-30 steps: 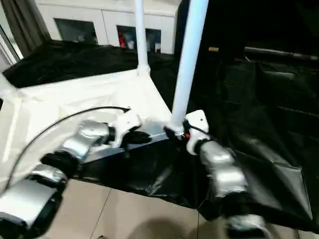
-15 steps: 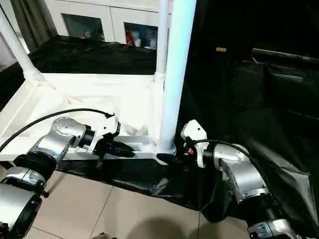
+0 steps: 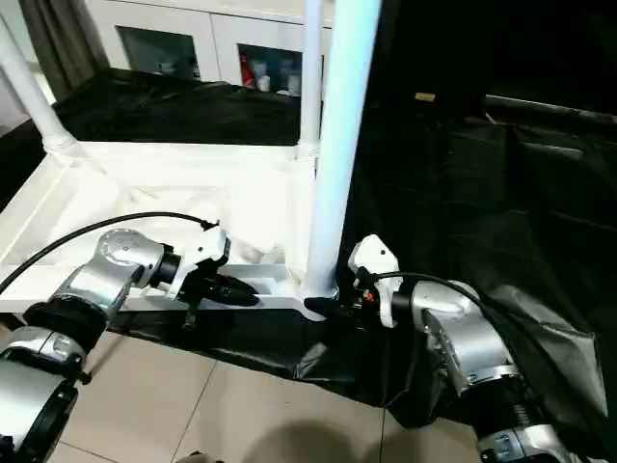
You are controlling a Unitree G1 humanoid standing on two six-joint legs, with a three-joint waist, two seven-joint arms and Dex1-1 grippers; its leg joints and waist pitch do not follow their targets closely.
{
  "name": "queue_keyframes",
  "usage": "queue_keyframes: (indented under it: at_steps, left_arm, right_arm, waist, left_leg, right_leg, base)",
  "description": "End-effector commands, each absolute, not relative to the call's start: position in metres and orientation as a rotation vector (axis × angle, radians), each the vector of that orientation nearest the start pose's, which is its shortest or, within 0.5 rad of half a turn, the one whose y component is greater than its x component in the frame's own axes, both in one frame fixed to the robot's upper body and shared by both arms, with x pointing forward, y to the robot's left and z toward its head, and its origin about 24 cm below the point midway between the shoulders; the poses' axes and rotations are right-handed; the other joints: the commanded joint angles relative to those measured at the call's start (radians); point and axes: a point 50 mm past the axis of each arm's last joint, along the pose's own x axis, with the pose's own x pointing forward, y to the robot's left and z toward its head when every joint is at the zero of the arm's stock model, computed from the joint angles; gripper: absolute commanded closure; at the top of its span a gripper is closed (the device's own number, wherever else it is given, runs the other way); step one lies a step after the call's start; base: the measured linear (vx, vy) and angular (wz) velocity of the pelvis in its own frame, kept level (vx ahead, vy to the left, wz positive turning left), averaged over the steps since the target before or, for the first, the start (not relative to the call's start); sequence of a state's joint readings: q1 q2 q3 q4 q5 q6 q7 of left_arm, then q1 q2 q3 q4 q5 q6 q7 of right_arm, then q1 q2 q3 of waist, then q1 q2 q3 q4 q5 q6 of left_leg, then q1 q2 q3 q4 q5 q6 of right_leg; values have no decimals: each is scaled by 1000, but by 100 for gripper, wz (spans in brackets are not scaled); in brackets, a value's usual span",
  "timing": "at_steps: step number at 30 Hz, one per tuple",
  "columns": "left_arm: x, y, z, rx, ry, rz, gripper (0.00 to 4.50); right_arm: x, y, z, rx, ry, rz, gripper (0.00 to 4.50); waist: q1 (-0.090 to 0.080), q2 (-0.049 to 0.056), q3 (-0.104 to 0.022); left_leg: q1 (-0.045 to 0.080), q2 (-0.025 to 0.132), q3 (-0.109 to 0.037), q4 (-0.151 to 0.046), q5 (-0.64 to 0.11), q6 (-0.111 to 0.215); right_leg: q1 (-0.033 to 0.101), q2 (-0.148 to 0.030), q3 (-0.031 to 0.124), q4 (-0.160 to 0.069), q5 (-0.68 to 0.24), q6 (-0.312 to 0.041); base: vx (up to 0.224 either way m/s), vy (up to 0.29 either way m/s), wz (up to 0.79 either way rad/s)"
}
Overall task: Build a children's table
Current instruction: Rotate leg to tighten
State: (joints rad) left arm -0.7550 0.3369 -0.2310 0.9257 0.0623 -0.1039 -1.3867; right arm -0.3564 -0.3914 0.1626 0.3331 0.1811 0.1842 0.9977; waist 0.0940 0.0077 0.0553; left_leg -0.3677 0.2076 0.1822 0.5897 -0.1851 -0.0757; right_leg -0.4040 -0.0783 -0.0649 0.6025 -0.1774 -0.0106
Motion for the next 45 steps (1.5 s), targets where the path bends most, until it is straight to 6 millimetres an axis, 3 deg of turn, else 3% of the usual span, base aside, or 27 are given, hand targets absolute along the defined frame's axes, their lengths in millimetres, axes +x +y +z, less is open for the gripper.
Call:
queue_keyframes:
  at_steps: [1,2,4,5,8,11,13,15,18,20,23,24,25,26,28,30,31,33,36,38,39,41,45]
  left_arm:
    - [335,126,52,396,429,-1412,450]
    - [336,121,49,405,433,-1377,450]
    - [339,109,45,398,423,-1328,450]
    - [341,95,44,383,406,-1293,450]
    - [341,73,42,367,388,-1256,450]
    - [342,43,41,381,375,-1196,450]
    - [344,38,43,402,363,-1170,450]
    - [345,37,44,414,352,-1157,450]
    - [347,44,46,425,341,-1158,450]
    - [347,53,46,429,339,-1177,450]
    - [346,63,46,435,338,-1203,450]
    - [346,72,46,448,338,-1228,450]
    - [345,77,46,451,347,-1238,450]
    - [345,87,47,461,352,-1270,450]
    - [343,97,47,468,371,-1309,450]
    - [343,100,47,470,379,-1317,450]
    - [342,104,47,484,380,-1340,450]
    - [338,114,51,477,387,-1406,450]
    - [330,127,55,443,436,-1536,450]
    - [329,128,55,444,442,-1548,450]
    - [327,130,56,438,450,-1566,450]
    - [326,130,56,439,440,-1574,450]
    - [327,128,56,443,414,-1548,450]
  right_arm:
    - [298,-148,40,-119,291,948,178]
    - [300,-147,36,-108,294,895,178]
    - [302,-142,28,-89,300,788,178]
    - [303,-137,21,-71,308,687,178]
    - [305,-129,13,-51,329,546,178]
    - [312,-114,8,-34,348,385,178]
    - [316,-109,9,-58,341,356,178]
    - [318,-106,10,-64,331,357,178]
    - [318,-100,18,-34,267,429,178]
    - [318,-101,26,10,215,475,123]
    - [319,-107,33,19,192,516,100]
    - [319,-116,37,-8,183,564,100]
    - [318,-121,40,-18,182,594,74]
    - [316,-130,46,-43,188,673,66]
    - [309,-140,51,-90,203,789,62]
    - [307,-142,52,-104,207,820,55]
    - [303,-146,53,-126,216,869,55]
    - [295,-156,55,-174,250,974,55]
    - [289,-166,58,-227,298,1074,55]
    - [288,-167,58,-227,302,1083,55]
    - [288,-166,58,-236,311,1096,55]
    - [288,-164,56,-267,329,1125,55]
    - [290,-159,55,-273,329,1135,55]
  waist:
    - [0,-11,-69]
    - [-4,7,-68]
    - [-10,-6,-65]
    - [-13,-3,-65]
    - [-16,-6,-61]
    - [-18,-5,-56]
    - [-20,-1,-55]
    - [-19,-1,-59]
    - [-15,3,-62]
    - [-16,2,-65]
    - [-16,1,-67]
    - [-15,12,-69]
    - [-19,3,-73]
    - [-18,4,-75]
    - [-14,-5,-78]
    - [-10,3,-79]
    - [-11,-5,-78]
    - [-3,-10,-76]
    - [3,-8,-70]
    - [2,-9,-69]
    - [1,-19,-69]
    - [3,-13,-67]
    - [5,-20,-68]
  left_leg:
    - [10,26,-2,-66,-146,60]
    - [13,24,-4,-66,-165,43]
    - [16,21,-5,-70,-208,19]
    - [19,21,-6,-72,-223,12]
    - [21,18,-7,-76,-252,-6]
    - [32,15,-8,-78,-305,-10]
    - [36,15,-12,-81,-330,-11]
    - [31,16,-14,-84,-317,-9]
    - [24,16,-13,-85,-289,9]
    - [20,17,-13,-84,-276,20]
    - [17,17,-12,-83,-245,32]
    - [19,18,-12,-80,-223,36]
    - [14,17,-10,-76,-192,47]
    - [13,16,-9,-73,-164,61]
    - [8,15,-8,-67,-115,94]
    - [3,23,-5,-62,-88,121]
    - [3,22,-4,-61,-95,122]
    - [8,24,-2,-61,-117,118]
    - [11,31,-2,-68,-160,92]
    - [12,31,-2,-69,-171,79]
    - [13,30,0,-67,-170,79]
    - [13,33,-1,-70,-175,67]
    - [12,29,0,-68,-167,61]
  right_leg:
    - [53,-67,42,-58,-142,-249]
    - [49,-68,43,-62,-169,-246]
    - [52,-65,42,-73,-233,-226]
    - [49,-65,43,-76,-263,-215]
    - [47,-65,43,-86,-334,-185]
    - [38,-65,43,-99,-426,-157]
    - [38,-67,40,-105,-464,-144]
    - [43,-66,41,-104,-430,-138]
    - [49,-66,43,-96,-341,-157]
    - [54,-67,43,-92,-307,-168]
    - [59,-67,43,-85,-247,-187]
    - [59,-68,43,-81,-210,-198]
    - [65,-64,42,-74,-149,-212]
    - [67,-63,42,-68,-96,-228]
    - [75,-60,41,-59,-27,-242]
    - [67,-63,40,-50,30,-259]
    - [66,-62,38,-51,19,-260]
    - [65,-62,39,-54,-31,-263]
    - [57,-65,40,-58,-110,-263]
    - [55,-65,41,-59,-122,-263]
    - [54,-65,42,-60,-125,-261]
    - [52,-68,42,-62,-154,-256]
    - [53,-69,44,-62,-164,-242]
  base:
    - [0,0,0]
    - [0,0,0]
    - [0,0,0]
    - [0,0,0]
    - [0,0,0]
    - [0,0,0]
    - [0,0,0]
    - [0,0,0]
    - [0,0,0]
    - [0,0,0]
    - [0,0,0]
    - [0,0,0]
    - [0,0,0]
    - [0,0,0]
    - [0,0,0]
    - [0,0,0]
    - [0,0,0]
    - [0,0,0]
    - [0,0,0]
    - [0,0,0]
    - [0,0,0]
    - [0,0,0]
    - [0,0,0]
